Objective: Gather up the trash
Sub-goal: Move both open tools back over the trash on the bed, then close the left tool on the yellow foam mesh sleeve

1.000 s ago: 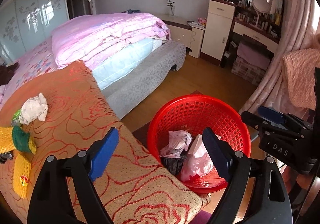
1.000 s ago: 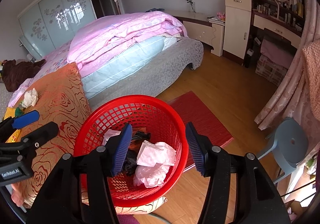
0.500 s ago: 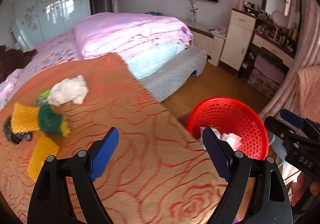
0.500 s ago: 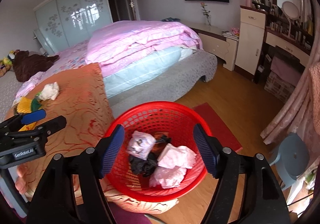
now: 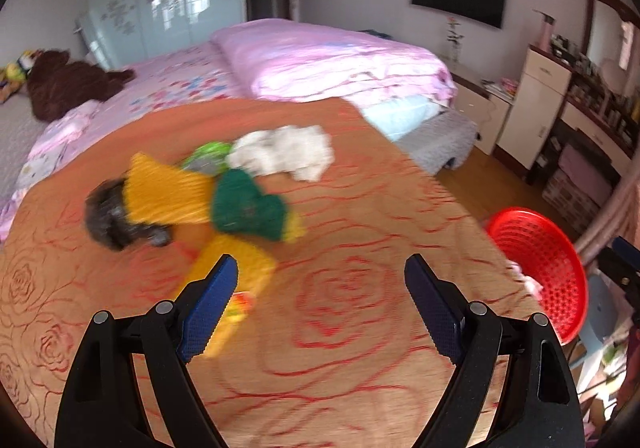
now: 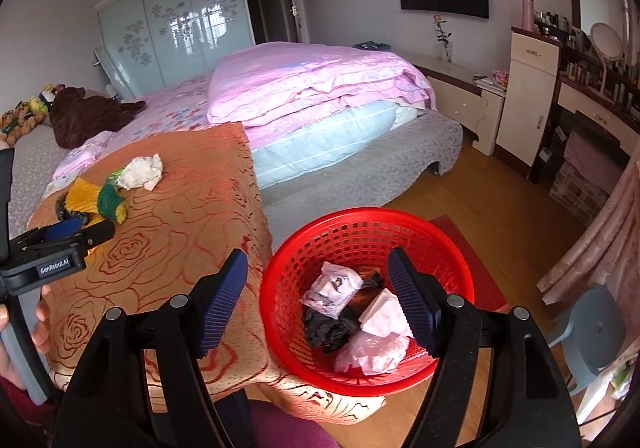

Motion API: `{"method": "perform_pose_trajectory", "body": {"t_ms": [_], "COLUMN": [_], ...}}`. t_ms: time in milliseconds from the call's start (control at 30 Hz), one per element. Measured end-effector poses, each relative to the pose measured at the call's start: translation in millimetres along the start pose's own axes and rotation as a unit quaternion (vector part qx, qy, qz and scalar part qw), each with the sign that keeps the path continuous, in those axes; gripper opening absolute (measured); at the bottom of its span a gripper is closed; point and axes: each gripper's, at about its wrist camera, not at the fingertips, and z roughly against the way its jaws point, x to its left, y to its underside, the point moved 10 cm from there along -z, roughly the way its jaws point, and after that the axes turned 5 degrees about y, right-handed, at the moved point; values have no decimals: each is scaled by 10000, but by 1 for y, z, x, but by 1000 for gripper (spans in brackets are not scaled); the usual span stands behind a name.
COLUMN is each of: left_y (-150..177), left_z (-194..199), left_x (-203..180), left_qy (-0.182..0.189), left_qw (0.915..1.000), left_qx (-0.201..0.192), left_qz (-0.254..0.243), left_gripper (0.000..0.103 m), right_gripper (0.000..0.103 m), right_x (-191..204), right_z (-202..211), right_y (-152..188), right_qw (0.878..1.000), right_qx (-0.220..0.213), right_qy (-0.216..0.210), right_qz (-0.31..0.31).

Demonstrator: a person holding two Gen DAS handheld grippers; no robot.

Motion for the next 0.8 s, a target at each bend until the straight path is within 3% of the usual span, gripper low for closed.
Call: {"method": "perform_pose_trajectory", "body": {"t_ms": [233,400,467,533,600,800], "left_y": [12,15,17,20,22,24], "left_z": [-6,-8,-8,-11,-10,-6], "left_x": [50,62,61,63,63,62], "left_qy": [-211,-243,-185,-166,-119,-139], "left_qw": [9992,9987,9986,9984,9983,9988], "left_qx": [153,174,212,304,299,244], "left_qz": [318,425,443,450,479,389], "left_gripper": [82,80,63,55,53,33], "right_gripper": [70,70,70,70,70,70], "right_x": [9,12,13,13,13,22], "right_z": [0,-2,-3,-2,-2,-5], "right_y": [2,3,4,4,4,5], "right_qw": [10000,9999,9999,9999,9999,9999], "right_qx": [33,68,70,67,69,82], "right_qy": [-62,-73,-74,-75,-78,-117], "right_qz": [56,70,69,68,68,95]}}
